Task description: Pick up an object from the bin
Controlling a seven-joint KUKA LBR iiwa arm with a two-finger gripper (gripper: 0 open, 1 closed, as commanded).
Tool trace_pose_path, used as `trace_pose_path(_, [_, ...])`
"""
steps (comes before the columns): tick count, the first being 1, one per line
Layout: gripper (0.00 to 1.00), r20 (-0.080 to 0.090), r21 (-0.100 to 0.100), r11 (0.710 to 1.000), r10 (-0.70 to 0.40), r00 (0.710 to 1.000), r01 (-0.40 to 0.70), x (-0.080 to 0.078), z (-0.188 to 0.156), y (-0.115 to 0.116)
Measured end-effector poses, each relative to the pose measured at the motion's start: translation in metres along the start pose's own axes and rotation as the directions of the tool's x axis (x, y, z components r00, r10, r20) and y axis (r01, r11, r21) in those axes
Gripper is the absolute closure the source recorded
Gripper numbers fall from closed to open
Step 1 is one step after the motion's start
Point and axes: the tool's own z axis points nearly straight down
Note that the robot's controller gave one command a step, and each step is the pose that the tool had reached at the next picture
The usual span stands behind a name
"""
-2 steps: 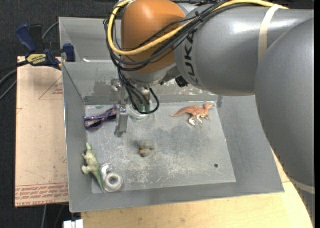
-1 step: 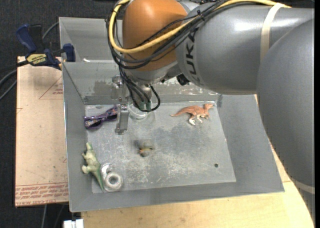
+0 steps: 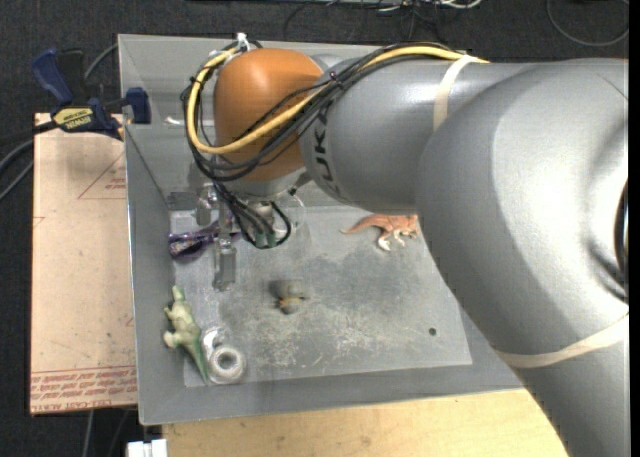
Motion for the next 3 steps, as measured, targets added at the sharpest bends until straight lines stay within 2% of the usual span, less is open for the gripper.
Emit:
trace_pose_path(1, [0.00, 0.001, 0.001, 0.984, -0.179, 0.984, 0.179, -0.006, -0.034, -0.007])
trace_pose_path(2, [0.00, 0.003, -0.001, 0.975, -0.221, 0.975, 0.221, -0.006, -0.005, 0.016])
trace_pose_path(3, [0.00, 0.002, -0.001, 0.924, -0.382, 0.924, 0.382, -0.012, 0.045, 0.008])
